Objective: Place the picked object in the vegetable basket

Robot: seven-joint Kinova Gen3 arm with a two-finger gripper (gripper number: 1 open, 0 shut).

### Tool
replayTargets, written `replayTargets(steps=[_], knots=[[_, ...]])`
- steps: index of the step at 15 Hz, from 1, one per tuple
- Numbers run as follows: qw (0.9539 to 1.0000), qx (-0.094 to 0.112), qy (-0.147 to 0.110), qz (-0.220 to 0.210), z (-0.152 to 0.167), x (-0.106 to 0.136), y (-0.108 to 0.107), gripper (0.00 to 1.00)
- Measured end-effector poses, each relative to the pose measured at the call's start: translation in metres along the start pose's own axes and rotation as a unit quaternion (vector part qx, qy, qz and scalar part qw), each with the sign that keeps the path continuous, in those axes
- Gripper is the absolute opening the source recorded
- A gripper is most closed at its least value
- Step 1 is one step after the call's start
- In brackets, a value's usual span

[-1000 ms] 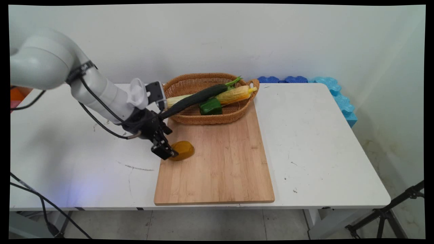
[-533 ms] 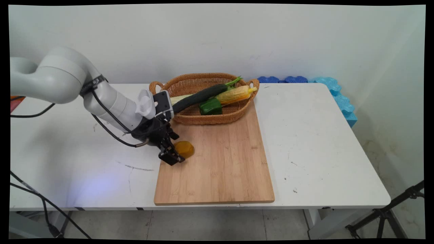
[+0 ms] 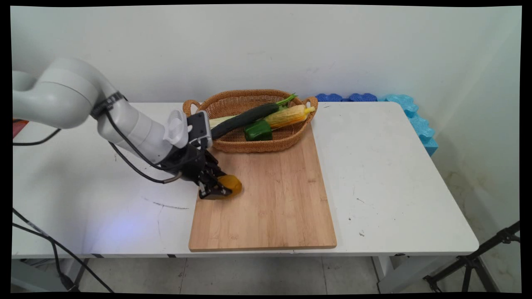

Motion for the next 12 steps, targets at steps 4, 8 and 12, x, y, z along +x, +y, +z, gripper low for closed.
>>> replayTargets(steps=[4,8,12], knots=[[0.9995,-0.009,-0.011,0.028,-0.047,0.007,0.012,0.0],[0.9989,-0.01,-0.018,0.042,-0.101,0.022,0.02,0.0],[0.9995,0.007,-0.007,0.031,-0.151,0.052,0.002,0.0]])
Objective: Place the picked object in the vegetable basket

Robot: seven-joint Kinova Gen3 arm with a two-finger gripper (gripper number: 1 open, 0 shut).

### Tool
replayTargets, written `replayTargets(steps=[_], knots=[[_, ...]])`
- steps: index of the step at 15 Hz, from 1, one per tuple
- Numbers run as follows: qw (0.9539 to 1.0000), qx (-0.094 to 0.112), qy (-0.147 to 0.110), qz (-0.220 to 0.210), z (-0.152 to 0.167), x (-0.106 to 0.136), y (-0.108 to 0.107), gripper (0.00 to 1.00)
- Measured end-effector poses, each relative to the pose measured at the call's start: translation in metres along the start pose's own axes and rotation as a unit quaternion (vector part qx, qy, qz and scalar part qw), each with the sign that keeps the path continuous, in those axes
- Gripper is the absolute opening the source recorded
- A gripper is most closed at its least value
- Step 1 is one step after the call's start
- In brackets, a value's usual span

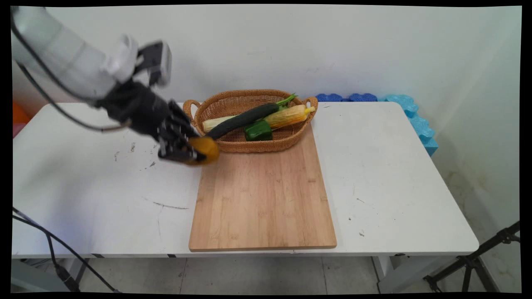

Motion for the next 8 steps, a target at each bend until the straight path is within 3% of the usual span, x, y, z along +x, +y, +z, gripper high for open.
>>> replayTargets(steps=[4,8], knots=[[0.9991,0.035,0.004,-0.025,-0.025,0.019,-0.033,0.0],[0.9955,0.073,-0.003,-0.06,-0.024,0.026,-0.068,0.0]])
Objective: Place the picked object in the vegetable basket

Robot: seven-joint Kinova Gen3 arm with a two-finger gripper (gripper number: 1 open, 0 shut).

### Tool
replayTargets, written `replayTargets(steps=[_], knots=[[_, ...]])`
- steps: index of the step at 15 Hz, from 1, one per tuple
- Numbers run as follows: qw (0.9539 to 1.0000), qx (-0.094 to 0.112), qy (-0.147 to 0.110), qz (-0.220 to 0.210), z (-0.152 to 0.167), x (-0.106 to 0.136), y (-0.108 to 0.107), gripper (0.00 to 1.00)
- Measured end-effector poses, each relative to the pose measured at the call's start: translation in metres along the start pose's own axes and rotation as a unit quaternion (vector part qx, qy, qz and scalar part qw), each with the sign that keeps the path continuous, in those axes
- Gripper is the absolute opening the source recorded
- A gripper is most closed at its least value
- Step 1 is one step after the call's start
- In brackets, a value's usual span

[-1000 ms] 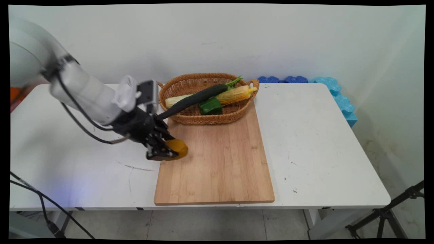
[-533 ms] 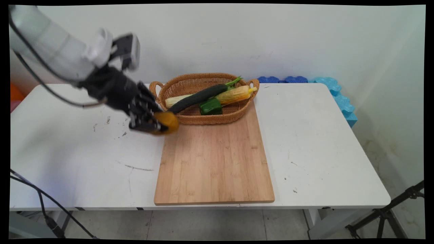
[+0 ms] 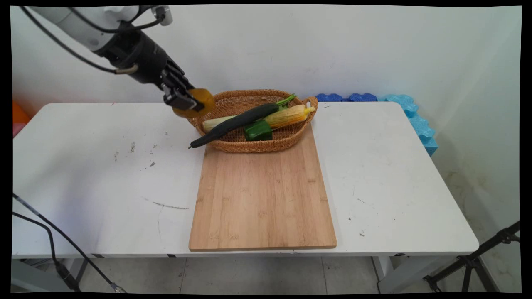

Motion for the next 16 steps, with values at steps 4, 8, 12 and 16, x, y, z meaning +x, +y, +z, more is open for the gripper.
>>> replayTargets(steps=[4,8,12,16], knots=[[0.9986,0.034,-0.018,-0.036,0.027,-0.002,-0.027,0.0],[0.9954,0.054,-0.033,-0.072,0.062,-0.004,-0.046,0.0],[0.9927,0.066,-0.035,-0.095,0.095,-0.002,-0.058,0.0],[0.991,0.072,-0.034,-0.108,0.12,0.0,-0.066,0.0]])
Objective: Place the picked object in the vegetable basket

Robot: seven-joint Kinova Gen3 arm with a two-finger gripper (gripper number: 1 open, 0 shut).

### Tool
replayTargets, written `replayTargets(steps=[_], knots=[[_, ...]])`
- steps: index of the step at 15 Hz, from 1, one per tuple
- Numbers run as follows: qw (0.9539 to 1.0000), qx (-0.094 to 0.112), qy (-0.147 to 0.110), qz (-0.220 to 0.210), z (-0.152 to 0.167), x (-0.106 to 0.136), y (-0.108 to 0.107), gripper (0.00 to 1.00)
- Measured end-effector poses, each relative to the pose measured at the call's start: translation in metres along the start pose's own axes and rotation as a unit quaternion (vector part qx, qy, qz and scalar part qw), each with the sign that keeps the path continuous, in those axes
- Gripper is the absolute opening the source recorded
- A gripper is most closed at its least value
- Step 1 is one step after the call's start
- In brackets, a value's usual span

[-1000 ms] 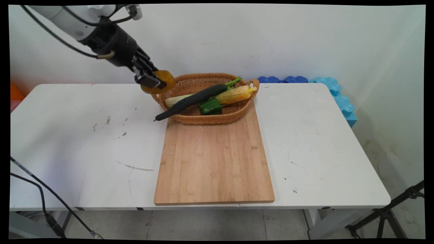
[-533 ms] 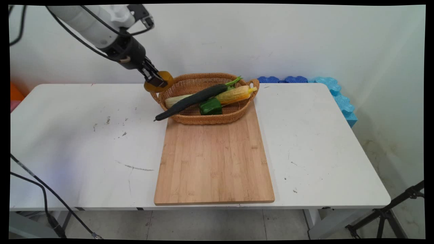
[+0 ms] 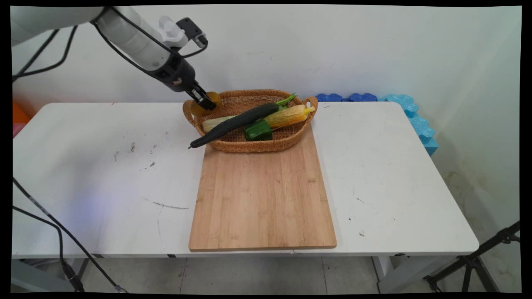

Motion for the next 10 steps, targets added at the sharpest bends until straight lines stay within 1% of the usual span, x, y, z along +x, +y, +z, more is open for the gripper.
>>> replayTargets(steps=[6,7,10], knots=[[0.9999,0.001,-0.001,-0.01,0.022,0.002,0.0,0.0],[0.9999,0.0,-0.001,-0.011,0.024,0.002,0.0,1.0],[0.9999,-0.007,0.002,-0.011,0.028,0.003,0.003,1.0]])
